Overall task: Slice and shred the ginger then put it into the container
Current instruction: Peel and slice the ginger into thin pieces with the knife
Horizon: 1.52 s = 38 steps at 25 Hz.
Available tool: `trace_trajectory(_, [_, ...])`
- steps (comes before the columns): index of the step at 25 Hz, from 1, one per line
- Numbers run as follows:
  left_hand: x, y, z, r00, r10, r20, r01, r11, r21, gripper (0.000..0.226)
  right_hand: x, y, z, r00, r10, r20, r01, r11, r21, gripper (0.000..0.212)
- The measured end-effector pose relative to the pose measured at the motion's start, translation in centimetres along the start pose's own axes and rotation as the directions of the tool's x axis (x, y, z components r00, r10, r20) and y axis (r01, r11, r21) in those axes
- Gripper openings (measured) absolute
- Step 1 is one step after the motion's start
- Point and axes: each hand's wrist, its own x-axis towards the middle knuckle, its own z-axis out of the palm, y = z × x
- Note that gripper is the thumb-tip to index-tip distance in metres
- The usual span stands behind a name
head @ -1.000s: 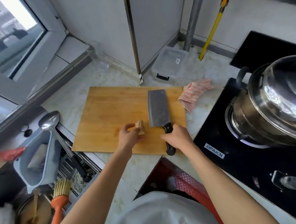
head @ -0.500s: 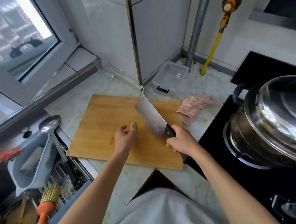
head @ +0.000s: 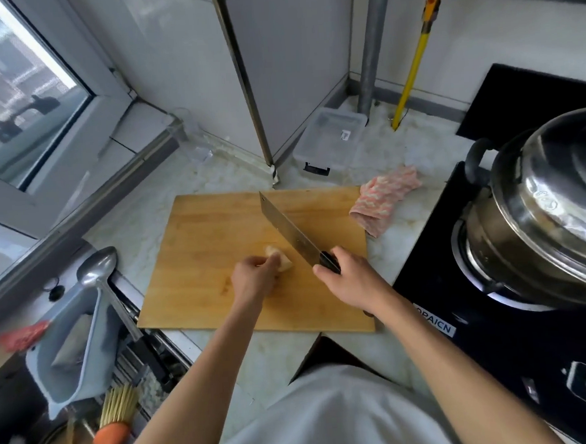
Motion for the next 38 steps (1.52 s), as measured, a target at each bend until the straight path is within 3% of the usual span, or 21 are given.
trace_trajectory(5, [-0.6,0.0,1.2,1.000,-0.031,0.006,0.031,0.993,-0.110,0.029,-0.2,-0.2,0.4,0.998,-0.033,0.053,0.035,0.999,-0.037,0.043])
trace_trajectory(8, [-0.9,0.1,1.3,0.999,0.015,-0.045,-0.016,1.000,-0.022,0.041,-0.3,-0.5,0.7,0.997,-0.056,0.061,0.060,0.996,-0.067,0.044])
trace_trajectory(11, [-1.9,-0.2,1.1,0.970,0.222,-0.097,-0.210,0.971,0.117,0.052,-0.6,-0.6,0.4,0.996,-0.068,0.055,0.071,0.996,-0.060,0.043])
trace_trajectory(15, [-2.4,-1.6,1.7,0.894,0.441,-0.082,-0.424,0.891,0.166,0.022,-1.7,-0.6,-0.1,0.994,-0.096,0.054,0.099,0.994,-0.047,0.040])
trace_trajectory(19, [-2.6,-2.5,2.0,0.878,0.475,-0.053,-0.460,0.870,0.176,0.028,-2.4,-0.9,-0.5,0.993,-0.103,0.064,0.106,0.993,-0.045,0.040])
trace_trajectory(26, [-2.1,-2.6,0.5,0.800,0.597,0.055,-0.539,0.676,0.503,0.038,-2.8,-1.8,0.0,0.995,-0.070,0.077,0.073,0.997,-0.039,0.040])
trace_trajectory(38, [-1.7,-2.1,1.2,0.756,0.652,0.055,-0.563,0.605,0.563,0.025,-3.9,-2.5,-0.1,0.996,-0.045,0.079,0.059,0.981,-0.186,0.039])
